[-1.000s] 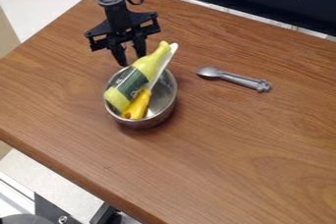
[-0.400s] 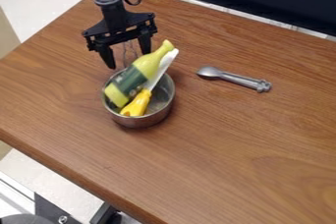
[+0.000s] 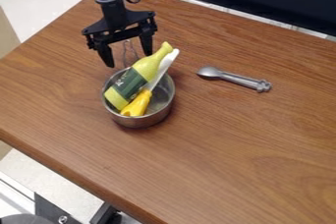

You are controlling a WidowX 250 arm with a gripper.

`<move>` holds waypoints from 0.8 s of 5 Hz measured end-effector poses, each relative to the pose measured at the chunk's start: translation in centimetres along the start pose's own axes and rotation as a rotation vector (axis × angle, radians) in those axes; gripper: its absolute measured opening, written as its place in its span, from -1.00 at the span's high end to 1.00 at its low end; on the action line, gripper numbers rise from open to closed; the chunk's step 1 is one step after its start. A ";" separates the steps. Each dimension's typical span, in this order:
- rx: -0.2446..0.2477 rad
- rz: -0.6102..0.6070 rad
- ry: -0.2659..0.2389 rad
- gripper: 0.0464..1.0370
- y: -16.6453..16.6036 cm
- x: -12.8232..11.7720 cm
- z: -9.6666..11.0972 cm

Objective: Move the silver pot to the middle of the table

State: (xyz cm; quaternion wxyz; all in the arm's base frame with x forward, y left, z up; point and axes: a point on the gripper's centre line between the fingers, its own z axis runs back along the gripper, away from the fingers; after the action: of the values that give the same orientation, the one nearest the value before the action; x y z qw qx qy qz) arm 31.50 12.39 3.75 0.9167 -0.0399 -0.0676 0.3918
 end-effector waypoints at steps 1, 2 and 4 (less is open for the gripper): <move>0.001 0.009 0.015 -0.93 0.2 -0.2 0.1; -0.034 -0.032 -0.027 -0.93 -0.4 0.3 2.7; -0.015 -0.066 -0.058 -0.93 -1.5 0.4 7.8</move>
State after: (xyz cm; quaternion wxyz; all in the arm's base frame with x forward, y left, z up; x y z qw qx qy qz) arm 31.64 11.76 11.64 0.9265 -0.0329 -0.0983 0.3617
